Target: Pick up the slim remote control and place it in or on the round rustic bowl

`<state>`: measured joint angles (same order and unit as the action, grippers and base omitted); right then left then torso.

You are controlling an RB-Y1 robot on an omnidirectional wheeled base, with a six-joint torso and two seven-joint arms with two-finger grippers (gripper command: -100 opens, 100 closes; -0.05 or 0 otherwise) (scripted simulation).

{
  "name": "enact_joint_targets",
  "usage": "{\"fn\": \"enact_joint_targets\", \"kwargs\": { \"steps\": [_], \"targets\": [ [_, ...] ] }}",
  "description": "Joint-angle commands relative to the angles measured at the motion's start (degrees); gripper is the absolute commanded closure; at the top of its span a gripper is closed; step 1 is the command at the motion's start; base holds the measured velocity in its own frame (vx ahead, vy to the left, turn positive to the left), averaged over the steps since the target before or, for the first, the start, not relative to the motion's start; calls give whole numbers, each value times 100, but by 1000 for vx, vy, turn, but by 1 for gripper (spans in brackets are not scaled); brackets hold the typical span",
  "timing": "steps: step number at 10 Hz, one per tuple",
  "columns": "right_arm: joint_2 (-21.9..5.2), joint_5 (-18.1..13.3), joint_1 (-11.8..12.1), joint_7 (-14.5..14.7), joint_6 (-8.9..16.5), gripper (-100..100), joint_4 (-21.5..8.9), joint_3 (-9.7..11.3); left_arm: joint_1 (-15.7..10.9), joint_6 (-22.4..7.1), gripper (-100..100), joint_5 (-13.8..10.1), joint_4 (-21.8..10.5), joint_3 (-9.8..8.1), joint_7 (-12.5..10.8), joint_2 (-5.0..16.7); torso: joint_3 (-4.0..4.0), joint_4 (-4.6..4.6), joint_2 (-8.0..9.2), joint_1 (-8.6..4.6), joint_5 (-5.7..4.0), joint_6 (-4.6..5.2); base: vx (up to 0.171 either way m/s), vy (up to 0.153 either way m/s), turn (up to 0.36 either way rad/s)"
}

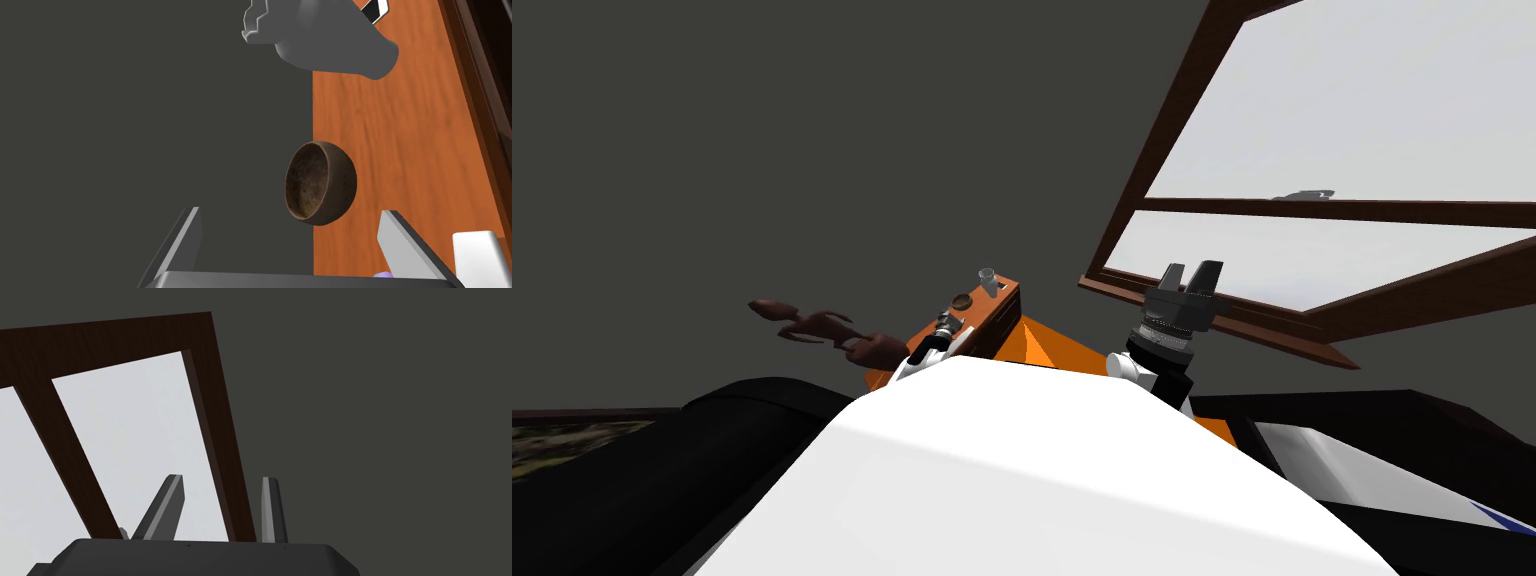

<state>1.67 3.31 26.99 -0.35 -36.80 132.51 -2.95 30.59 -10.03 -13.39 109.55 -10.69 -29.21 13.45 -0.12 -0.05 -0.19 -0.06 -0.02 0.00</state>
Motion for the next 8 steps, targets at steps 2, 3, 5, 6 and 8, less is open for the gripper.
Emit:
{"fn": "enact_joint_targets", "kwargs": {
  "steps": [2,3,5,6,8],
  "targets": [
    [0,0,0,0,0,0,0,0,-43,-296,-100,-139,-315,-94,-181,46,-1,0,-2,-1,0,0,52,-23,-22],
    [0,0,0,0,0,0,0,0,-46,-530,-100,-251,-514,-179,-313,70,0,0,1,-1,0,1,44,-16,-31],
    [0,0,0,0,0,0,0,0,-59,-768,-100,-359,-718,-265,-427,96,3,1,5,0,0,0,45,-15,-29],
    [0,0,0,0,0,0,0,0,-59,-834,-100,-359,-718,-265,-427,96,1,1,1,1,0,1,44,-12,-22],
    [0,0,0,0,0,0,0,0,-83,-1099,-100,-461,-926,-355,-520,126,0,0,0,4,1,1,48,-8,-33]
  ]
}}
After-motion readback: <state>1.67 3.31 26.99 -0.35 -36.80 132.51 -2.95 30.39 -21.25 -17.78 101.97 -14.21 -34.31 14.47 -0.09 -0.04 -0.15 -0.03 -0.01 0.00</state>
